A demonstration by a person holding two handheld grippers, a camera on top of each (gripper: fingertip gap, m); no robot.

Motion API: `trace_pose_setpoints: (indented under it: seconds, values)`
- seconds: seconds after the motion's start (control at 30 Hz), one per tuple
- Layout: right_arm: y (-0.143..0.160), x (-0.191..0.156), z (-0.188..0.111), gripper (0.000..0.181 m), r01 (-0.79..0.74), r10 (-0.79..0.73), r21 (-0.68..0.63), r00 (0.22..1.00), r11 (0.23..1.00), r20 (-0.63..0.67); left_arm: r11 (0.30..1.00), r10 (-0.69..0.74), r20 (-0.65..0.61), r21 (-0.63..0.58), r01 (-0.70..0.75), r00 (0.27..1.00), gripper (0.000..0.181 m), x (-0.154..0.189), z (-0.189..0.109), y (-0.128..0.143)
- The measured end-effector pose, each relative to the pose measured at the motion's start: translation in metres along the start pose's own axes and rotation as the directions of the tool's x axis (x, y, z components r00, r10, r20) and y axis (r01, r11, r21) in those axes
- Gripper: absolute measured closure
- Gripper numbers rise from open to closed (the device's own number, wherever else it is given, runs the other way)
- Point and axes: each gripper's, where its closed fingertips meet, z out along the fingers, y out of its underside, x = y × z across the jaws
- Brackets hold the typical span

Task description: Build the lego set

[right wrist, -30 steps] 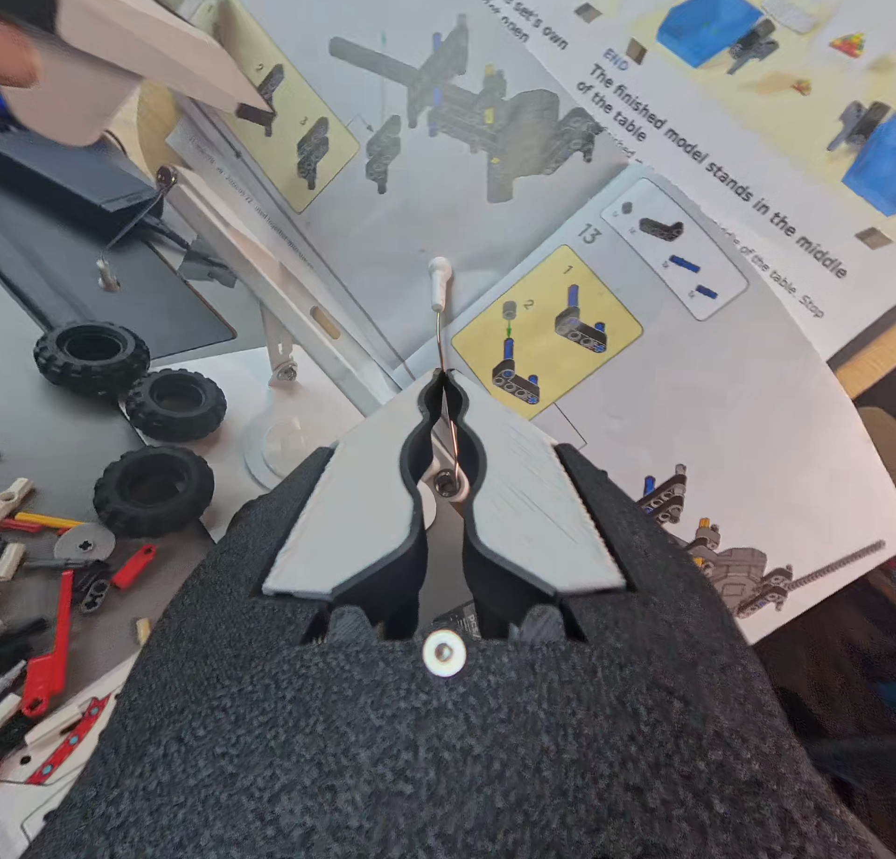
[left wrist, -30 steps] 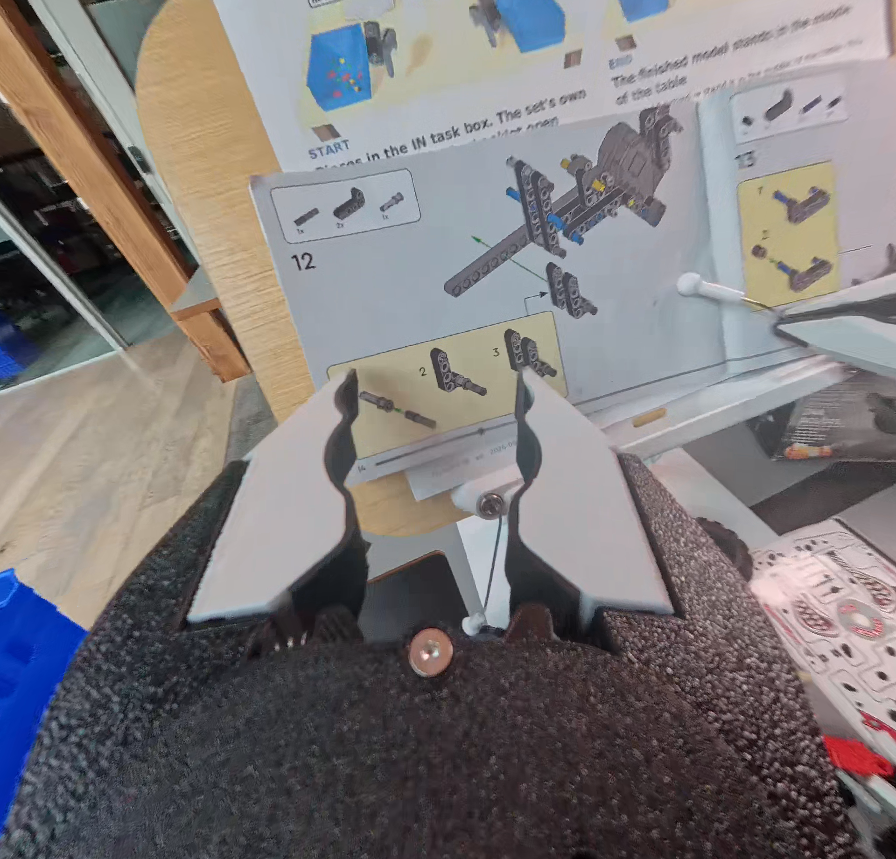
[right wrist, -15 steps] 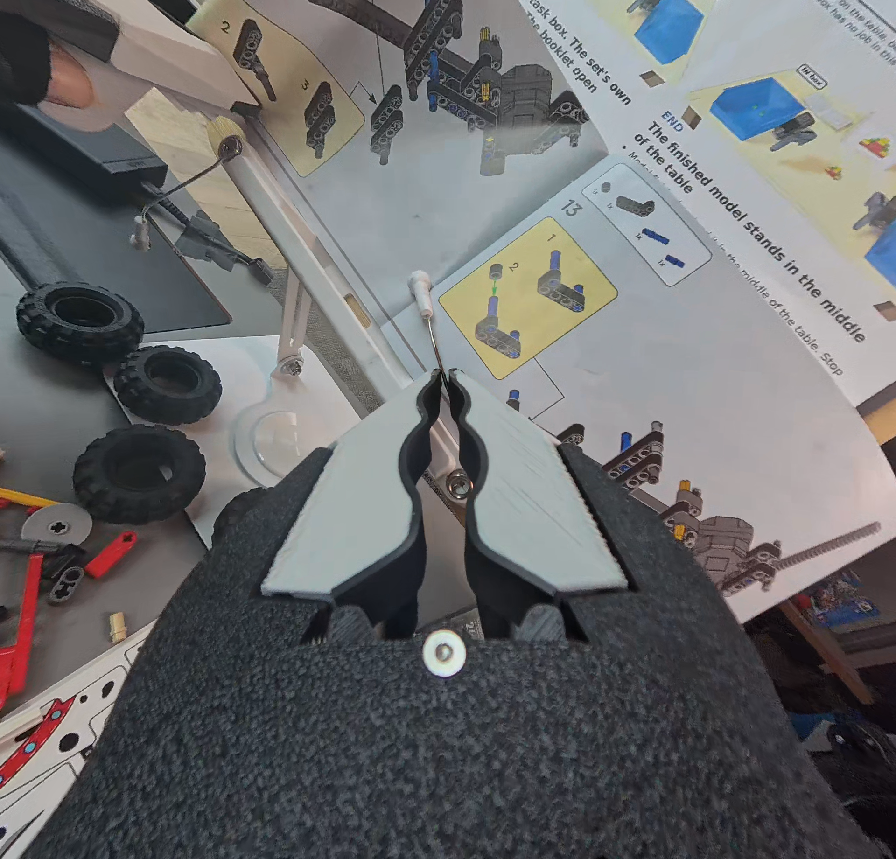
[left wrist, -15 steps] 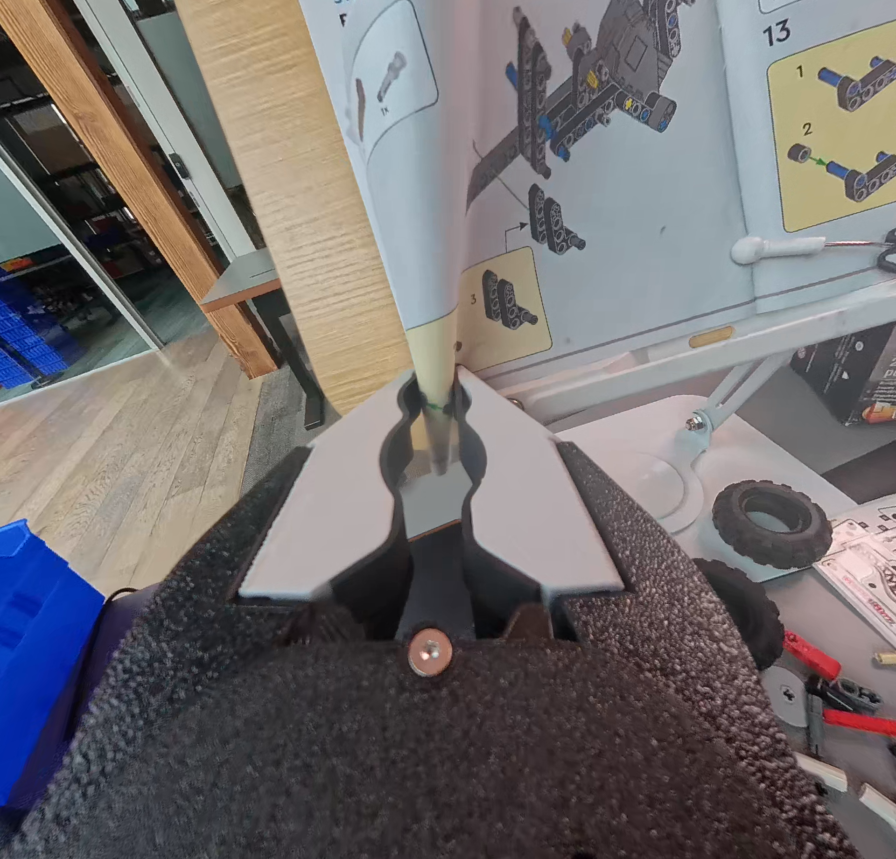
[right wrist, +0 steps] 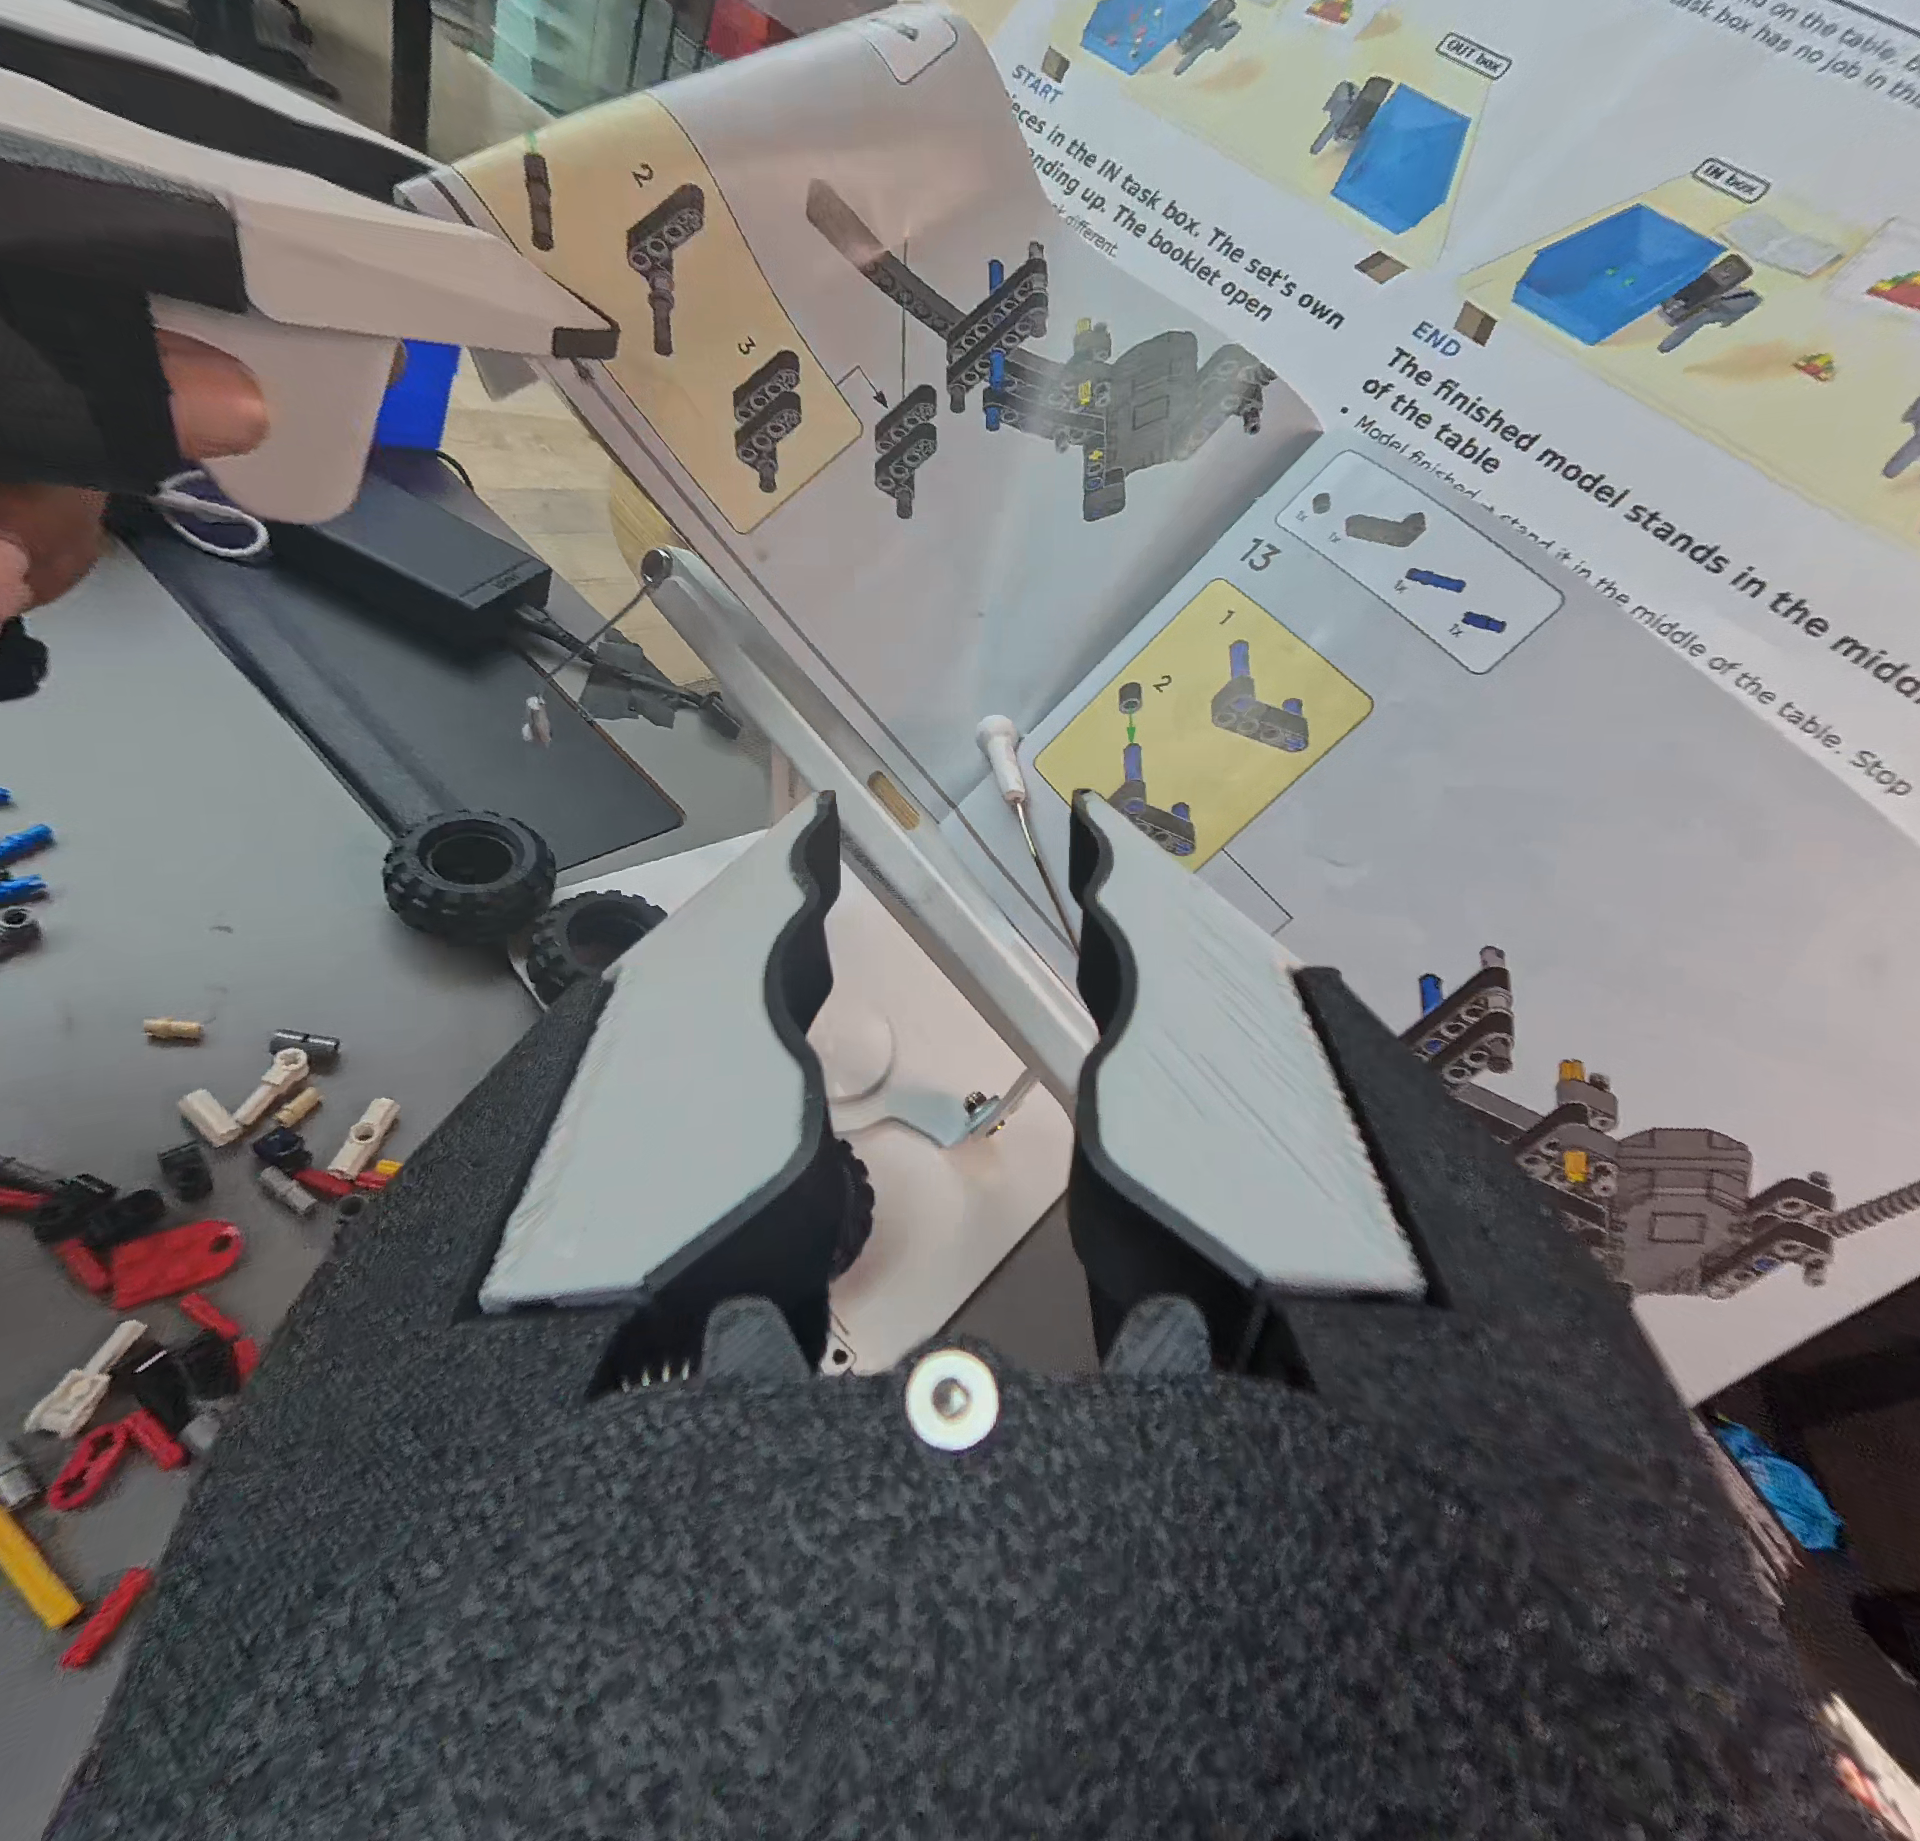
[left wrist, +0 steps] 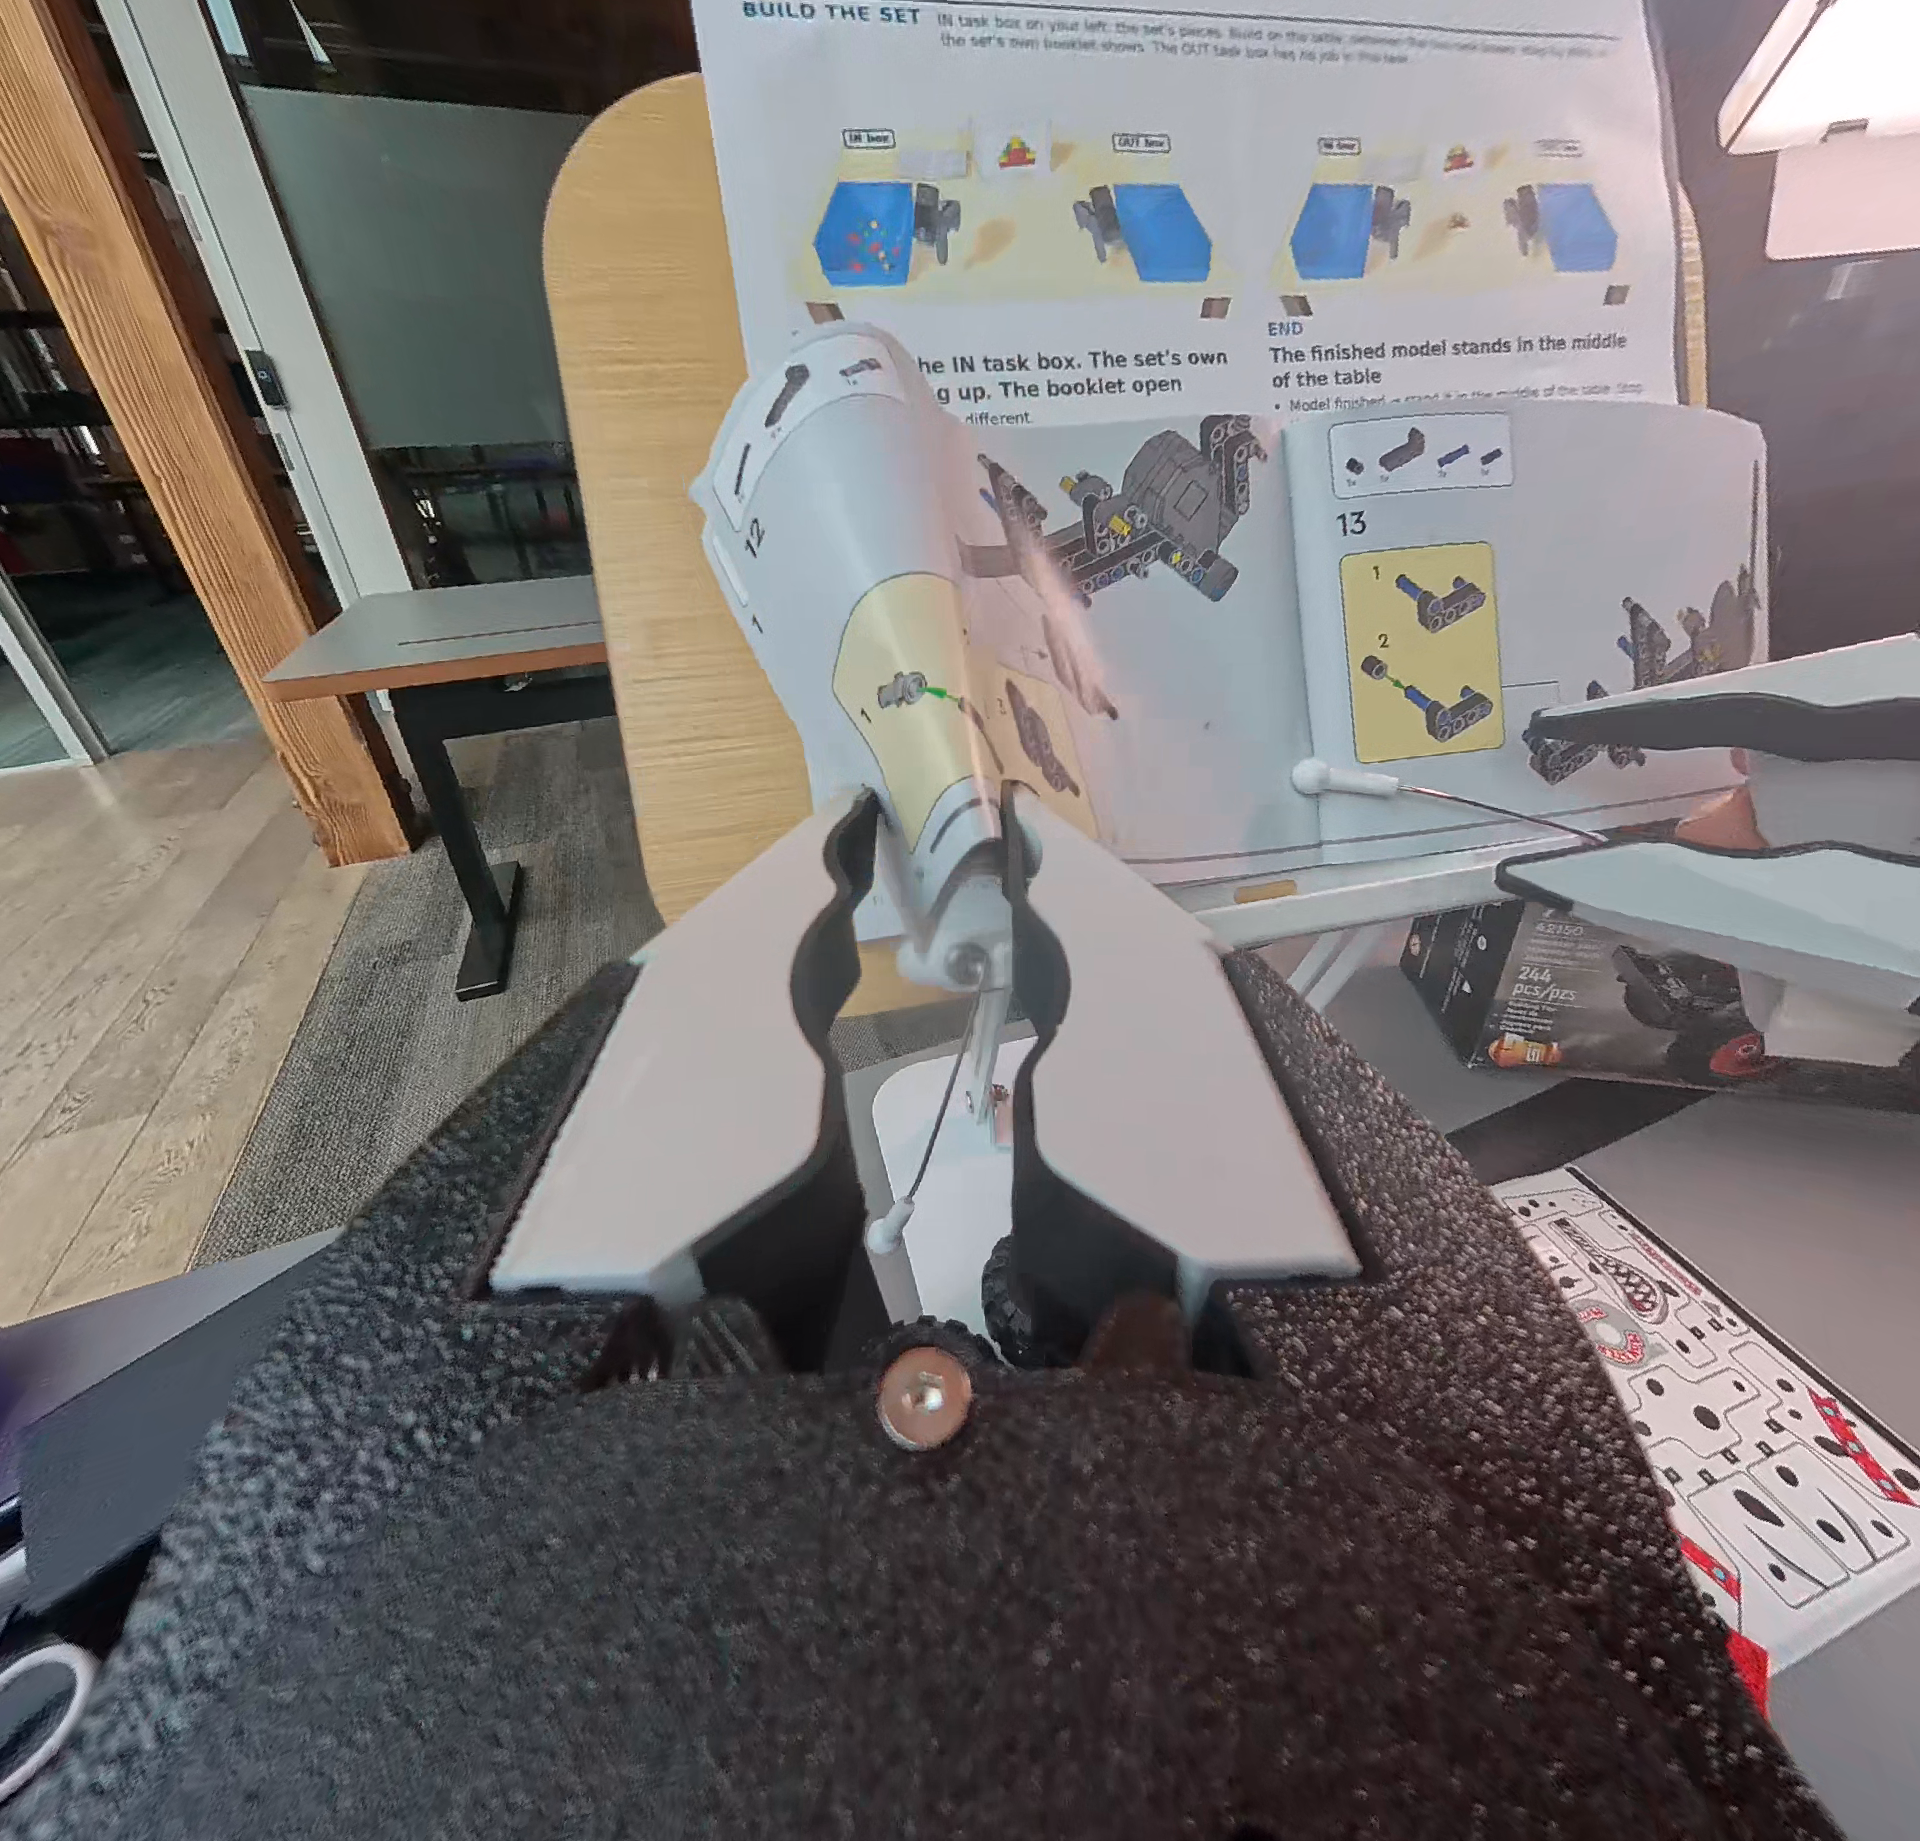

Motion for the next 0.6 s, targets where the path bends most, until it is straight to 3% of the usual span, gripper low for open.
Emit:
trace_pose_setpoints:
  seconds: [0.23, 0.33, 0.47, 0.6]
  values:
    - [-0.014, -0.023, 0.002, 0.132, -0.04, 0.041, -0.007, 0.995, 0.999, 0.09, 0.999, -0.042, 0.066, 0.012, 0.041, 0.997, 0.146, -0.012, -0.006, -0.001]
    - [-0.011, -0.025, 0.002, 0.131, -0.02, 0.022, -0.02, 0.996, 1.0, 0.084, 0.991, -0.13, 0.008, -0.032, 0.13, 0.991, 0.149, -0.011, -0.004, 0.007]
    - [-0.007, -0.025, 0.0, 0.131, -0.061, 0.063, -0.028, 0.995, 0.998, 0.084, 0.991, -0.13, 0.003, -0.044, 0.13, 0.991, 0.153, -0.015, 0.0, 0.011]
    - [-0.011, -0.027, -0.007, 0.128, -0.108, 0.108, -0.004, 0.989, 0.994, 0.103, 0.995, -0.059, 0.024, 0.082, 0.057, 0.998, 0.149, -0.006, -0.01, -0.012]
